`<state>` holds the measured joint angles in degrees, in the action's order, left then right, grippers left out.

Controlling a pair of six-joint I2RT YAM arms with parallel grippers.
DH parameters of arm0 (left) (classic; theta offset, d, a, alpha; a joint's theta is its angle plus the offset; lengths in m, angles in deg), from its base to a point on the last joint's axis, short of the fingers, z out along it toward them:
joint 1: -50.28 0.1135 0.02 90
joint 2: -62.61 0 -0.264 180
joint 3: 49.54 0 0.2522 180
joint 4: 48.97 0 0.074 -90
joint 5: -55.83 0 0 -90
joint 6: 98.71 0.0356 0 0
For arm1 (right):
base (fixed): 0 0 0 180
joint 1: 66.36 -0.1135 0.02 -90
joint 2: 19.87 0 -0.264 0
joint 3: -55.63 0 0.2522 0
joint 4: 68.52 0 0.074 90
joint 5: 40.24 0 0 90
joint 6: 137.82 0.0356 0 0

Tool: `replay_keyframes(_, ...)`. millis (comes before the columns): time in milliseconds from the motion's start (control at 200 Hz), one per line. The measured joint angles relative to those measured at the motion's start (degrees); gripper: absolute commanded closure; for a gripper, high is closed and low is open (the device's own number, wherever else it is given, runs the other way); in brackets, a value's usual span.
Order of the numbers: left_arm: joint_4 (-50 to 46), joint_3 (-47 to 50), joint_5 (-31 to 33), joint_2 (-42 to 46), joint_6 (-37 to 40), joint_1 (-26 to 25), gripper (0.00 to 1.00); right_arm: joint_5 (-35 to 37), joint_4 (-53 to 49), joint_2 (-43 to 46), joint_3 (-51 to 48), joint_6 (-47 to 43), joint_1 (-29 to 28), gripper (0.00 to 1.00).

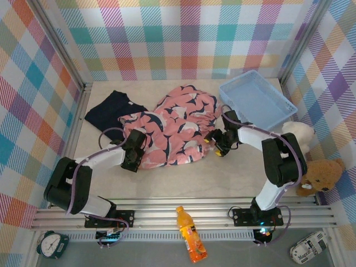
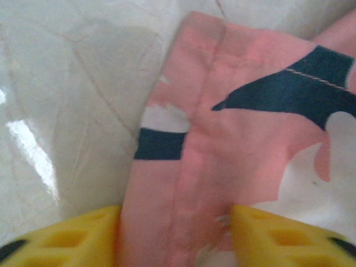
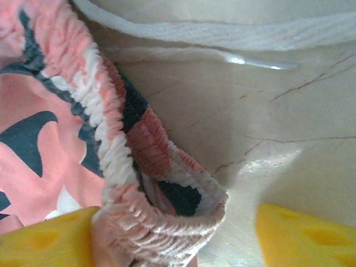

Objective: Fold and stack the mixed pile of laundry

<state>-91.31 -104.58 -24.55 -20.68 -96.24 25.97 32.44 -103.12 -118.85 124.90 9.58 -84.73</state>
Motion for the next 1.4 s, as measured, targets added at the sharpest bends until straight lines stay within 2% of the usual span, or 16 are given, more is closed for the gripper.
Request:
replay_keyframes(85, -3.72, -1.22, 0.04, -1.38, 1.81, -0.04, 1.0, -0.68, -0.09, -1.84, 0.31, 0.74, 0.11, 0.77)
replay_keyframes(190, -6.34, -3.63, 0.09, -3.37, 4.48, -0.04, 1.0, -0.83, 0.28, -1.95, 0.35, -0.04, 0.66, 1.0)
replay_keyframes(350, -5.75, -5.49, -0.04, -3.5, 8.15, -0.9, 1.0, -0.59, -2.62, 0.48, 0.07, -5.77, 0.76, 1.0)
replay_keyframes(485, -8.57, -6.43, -0.11, 1.6, 11.39, -2.6, 1.0, -0.61, -8.24, 8.24, -1.05, -11.1, 0.94, 1.0)
replay_keyframes(555, -10.88, -10.51, -0.07, 3.5, 14.19, -2.47, 1.0, -1.01, -12.72, 10.12, 1.99, -13.75, 1.49, 0.99)
replay_keyframes(630, -14.01, -20.15, -0.09, 2.08, 18.6, -1.22, 1.0, -1.51, -18.82, 7.58, 12.76, -17.27, 2.95, 0.97)
replay_keyframes(675, -16.26, -29.64, -0.11, -0.76, 22.05, 0.09, 1.0, -2.08, -21.51, 4.79, 21.4, -19.3, 4.07, 0.96)
replay_keyframes(815, -17.22, -63.12, -1.18, -12.7, 31.39, 4.63, 1.0, -4.22, -27.74, -8.26, 58.36, -25.2, 7.76, 0.92)
replay_keyframes(895, -17.59, -71.17, -1.29, -14.45, 34.62, 6.45, 1.0, -5.09, -29.53, -10.38, 67.21, -27.26, 9.14, 0.87)
replay_keyframes(930, -24.15, -80.61, -2.14, -17.88, 35.82, 7.82, 0.99, -6.91, -36.89, -14.08, 77.2, -27.63, 10.36, 0.85)
replay_keyframes(990, -23.91, -95.93, -3.26, -24.35, 37.88, 9.01, 0.97, -9.44, -38.8, -21.29, 94.42, -27.85, 11.76, 0.85)
replay_keyframes(1060, -22.58, -102.92, -4.48, -26.08, 39.98, 9.99, 0.97, -12.35, -37.9, -21.7, 98.71, -27.89, 13.33, 0.85)
replay_keyframes(1135, -21.9, -99.8, -6.16, -22.23, 41.48, 10.08, 0.96, -15.19, -35.54, -14.21, 88.48, -28.04, 14.14, 0.84)
replay_keyframes(1190, -20.22, -90.84, -6.93, -16.28, 42.36, 9.46, 0.95, -16.35, -32.98, -6.16, 76.35, -28.3, 14.29, 0.81)
replay_keyframes(1310, -13.09, -60.3, -7.65, 1.62, 41.13, 8.28, 0.95, -17.7, -25.75, 12.2, 48.04, -28.35, 14.27, 0.77)
replay_keyframes(1400, -9.42, -38.4, -7.89, 14.08, 37.53, 7.76, 0.96, -18.27, -24.72, 20.46, 34.69, -28.37, 14.25, 0.78)
